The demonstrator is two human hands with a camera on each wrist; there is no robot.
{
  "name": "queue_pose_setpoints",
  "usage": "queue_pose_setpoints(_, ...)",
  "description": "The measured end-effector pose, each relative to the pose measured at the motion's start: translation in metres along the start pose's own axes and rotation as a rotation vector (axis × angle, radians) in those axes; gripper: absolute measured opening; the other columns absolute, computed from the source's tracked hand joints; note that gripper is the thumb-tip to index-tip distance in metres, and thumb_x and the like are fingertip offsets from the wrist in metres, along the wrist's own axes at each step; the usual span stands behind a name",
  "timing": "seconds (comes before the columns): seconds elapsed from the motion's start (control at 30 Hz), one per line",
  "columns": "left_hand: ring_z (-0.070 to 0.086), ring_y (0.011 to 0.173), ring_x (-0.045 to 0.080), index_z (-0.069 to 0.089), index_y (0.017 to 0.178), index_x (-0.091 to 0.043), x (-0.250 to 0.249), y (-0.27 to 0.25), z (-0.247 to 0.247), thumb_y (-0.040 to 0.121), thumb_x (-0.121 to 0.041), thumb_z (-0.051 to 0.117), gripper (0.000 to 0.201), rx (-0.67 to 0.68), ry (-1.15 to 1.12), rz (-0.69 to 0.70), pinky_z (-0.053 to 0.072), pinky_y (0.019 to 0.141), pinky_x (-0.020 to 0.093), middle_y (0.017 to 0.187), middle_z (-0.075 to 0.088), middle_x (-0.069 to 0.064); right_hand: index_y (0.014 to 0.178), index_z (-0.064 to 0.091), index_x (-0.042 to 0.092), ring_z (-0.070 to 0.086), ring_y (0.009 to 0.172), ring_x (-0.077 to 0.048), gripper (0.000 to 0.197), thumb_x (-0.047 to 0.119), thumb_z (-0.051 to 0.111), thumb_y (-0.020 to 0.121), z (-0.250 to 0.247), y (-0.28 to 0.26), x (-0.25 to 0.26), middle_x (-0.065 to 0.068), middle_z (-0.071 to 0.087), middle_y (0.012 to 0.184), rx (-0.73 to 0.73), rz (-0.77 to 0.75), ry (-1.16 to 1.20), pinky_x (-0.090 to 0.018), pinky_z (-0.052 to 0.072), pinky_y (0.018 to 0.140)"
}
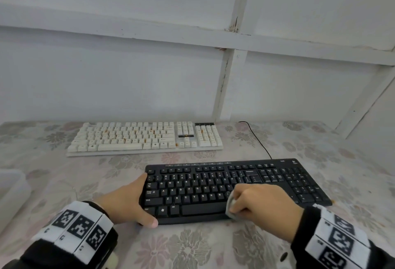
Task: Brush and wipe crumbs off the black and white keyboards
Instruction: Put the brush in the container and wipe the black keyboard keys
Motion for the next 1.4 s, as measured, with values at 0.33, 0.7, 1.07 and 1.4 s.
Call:
queue_pose_setpoints(0.33, 0.054, 0.108, 0.002, 0.030, 0.110, -0.050, 0.003, 0.000, 0.000, 0.059, -0.023, 0.085, 0.080, -0.018, 0.015, -0.043, 0.041, 0.102, 0.029, 0.116, 0.056, -0.020, 0.091, 0.056, 0.029, 0.058, 0.092, -0.005, 0.010, 0.034, 0.048, 0.090, 0.010, -0.009, -0.013, 0.015, 0.056, 0.112, -0.044, -0.005, 0.053, -0.017, 0.041, 0.063)
queue_pose_setpoints(0.7, 0.049, 0.102, -0.007, 0.018, 0.113, -0.050, 0.004, 0.002, 0.001, 0.065, -0.019, 0.083, 0.087, -0.026, 0.002, -0.048, 0.038, 0.076, 0.007, 0.110, 0.051, -0.026, 0.094, 0.059, 0.034, 0.054, 0.100, -0.002, 0.014, 0.031, 0.045, 0.096, 0.011, -0.036, -0.059, 0.018, 0.053, 0.118, -0.028, 0.182, -0.013, -0.013, 0.030, 0.060)
queue_pose_setpoints(1.07, 0.052, 0.109, -0.002, 0.023, 0.108, -0.055, 0.002, -0.001, -0.001, 0.052, -0.028, 0.085, 0.088, -0.016, -0.030, -0.032, 0.040, 0.093, 0.020, 0.116, 0.054, -0.023, 0.065, 0.059, 0.019, 0.034, 0.053, -0.013, 0.015, 0.020, 0.074, 0.064, -0.003, -0.045, -0.083, 0.006, 0.053, 0.069, 0.006, 0.179, -0.336, -0.017, 0.010, 0.043)
queue_pose_setpoints(1.4, 0.046, 0.095, -0.011, 0.027, 0.095, -0.052, 0.005, 0.004, 0.002, 0.066, -0.012, 0.082, 0.073, -0.023, -0.046, -0.018, 0.034, 0.072, 0.004, 0.102, 0.046, -0.029, 0.085, 0.054, 0.033, 0.057, 0.094, -0.005, 0.017, 0.025, 0.044, 0.095, 0.016, -0.046, -0.081, 0.015, 0.054, 0.112, 0.005, 0.238, -0.086, -0.024, 0.048, 0.069)
Point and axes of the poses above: each hand's wrist, its own y-axis towards the middle knuckle, its own z-axis out of the palm, x = y × z, the point moved 3 cm from there along y, towards the middle knuckle
